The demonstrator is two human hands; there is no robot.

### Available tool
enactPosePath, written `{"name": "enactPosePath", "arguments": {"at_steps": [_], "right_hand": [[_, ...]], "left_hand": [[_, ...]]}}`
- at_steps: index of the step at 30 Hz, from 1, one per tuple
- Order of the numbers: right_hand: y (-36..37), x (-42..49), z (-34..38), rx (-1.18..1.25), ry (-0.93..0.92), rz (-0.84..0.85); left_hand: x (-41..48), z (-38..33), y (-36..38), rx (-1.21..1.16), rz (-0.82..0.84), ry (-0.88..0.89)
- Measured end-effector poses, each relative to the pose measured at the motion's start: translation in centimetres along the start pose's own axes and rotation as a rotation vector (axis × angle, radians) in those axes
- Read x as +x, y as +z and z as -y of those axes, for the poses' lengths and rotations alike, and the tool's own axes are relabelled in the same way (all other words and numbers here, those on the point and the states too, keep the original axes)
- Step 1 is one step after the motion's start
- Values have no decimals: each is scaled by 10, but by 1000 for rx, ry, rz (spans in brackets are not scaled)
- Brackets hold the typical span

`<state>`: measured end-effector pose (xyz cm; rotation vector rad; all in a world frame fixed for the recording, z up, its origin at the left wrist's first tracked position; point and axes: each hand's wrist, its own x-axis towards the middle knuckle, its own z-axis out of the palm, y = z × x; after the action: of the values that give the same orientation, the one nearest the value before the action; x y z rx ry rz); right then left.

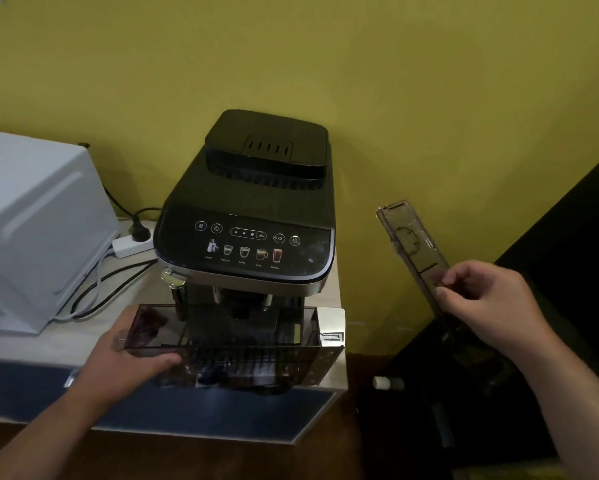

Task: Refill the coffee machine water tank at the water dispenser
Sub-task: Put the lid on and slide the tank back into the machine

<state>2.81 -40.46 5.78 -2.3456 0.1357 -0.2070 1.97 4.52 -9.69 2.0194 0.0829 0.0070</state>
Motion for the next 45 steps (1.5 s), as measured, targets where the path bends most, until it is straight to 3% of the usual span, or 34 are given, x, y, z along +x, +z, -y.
{"name": "enactPosePath", "arguments": {"at_steps": [3, 8, 14, 26, 45], "right_hand": [[-1, -8, 32, -86, -152, 148], [44, -15, 84, -197, -553, 368], [103, -17, 97, -242, -658, 498], [168, -32, 120, -379, -523, 531], [193, -30, 141, -441, -385, 506]], "left_hand": [[0, -2, 0, 7, 5, -12], [-2, -3, -4, -35, 2, -53], [-3, -5, -13, -67, 54, -20], [6, -7, -26, -71, 208, 63], [25, 11, -42, -41, 337, 97]]}}
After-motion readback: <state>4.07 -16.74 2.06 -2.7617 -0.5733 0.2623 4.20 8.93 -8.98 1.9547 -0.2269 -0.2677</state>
